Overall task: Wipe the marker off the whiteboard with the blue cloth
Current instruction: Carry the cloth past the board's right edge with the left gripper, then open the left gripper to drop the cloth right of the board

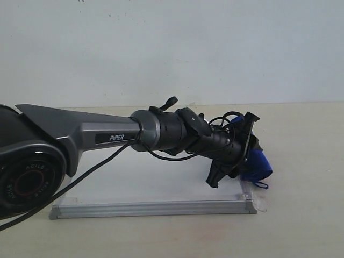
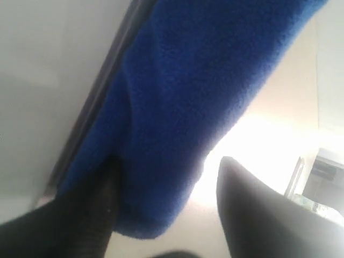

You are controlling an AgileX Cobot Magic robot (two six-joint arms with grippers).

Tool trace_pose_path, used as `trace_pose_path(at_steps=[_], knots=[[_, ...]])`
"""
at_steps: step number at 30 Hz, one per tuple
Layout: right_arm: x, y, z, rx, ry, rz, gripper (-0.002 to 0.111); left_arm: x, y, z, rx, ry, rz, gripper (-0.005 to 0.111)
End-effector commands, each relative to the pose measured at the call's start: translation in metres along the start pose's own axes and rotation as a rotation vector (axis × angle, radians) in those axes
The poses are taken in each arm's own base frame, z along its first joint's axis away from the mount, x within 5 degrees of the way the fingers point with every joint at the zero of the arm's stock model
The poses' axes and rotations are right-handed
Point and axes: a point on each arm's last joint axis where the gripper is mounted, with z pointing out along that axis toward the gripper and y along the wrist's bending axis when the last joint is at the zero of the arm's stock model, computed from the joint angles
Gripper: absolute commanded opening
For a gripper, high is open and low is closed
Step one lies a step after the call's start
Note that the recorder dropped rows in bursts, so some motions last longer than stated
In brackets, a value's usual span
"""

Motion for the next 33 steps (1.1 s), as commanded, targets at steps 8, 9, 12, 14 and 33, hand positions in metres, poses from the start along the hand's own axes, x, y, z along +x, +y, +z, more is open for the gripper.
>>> trace_pose_path(at_steps=[8,9,12,14,33], knots=[[-0.001,0.0,0.0,0.002,-0.013,-0.001,0.0,-0.002,-0.032,-0.011,0.088,0.005,0.084,0.052],[-0.001,0.0,0.0,0.002,-0.013,-0.001,0.0,-0.001,-0.031,-0.01,0.084,0.009,0.083,0.052],[-0.001,0.0,0.0,0.002,-0.013,-0.001,0.0,-0.001,-0.031,-0.009,0.081,0.022,0.089,0.052],[-0.001,0.0,0.0,0.002,-0.013,-0.001,0.0,0.0,-0.031,-0.009,0.08,0.026,0.108,0.052],[-0.001,0.0,0.0,0.002,-0.013,-0.001,0.0,-0.001,-0.098,-0.133,0.105,0.24,0.851,0.004]])
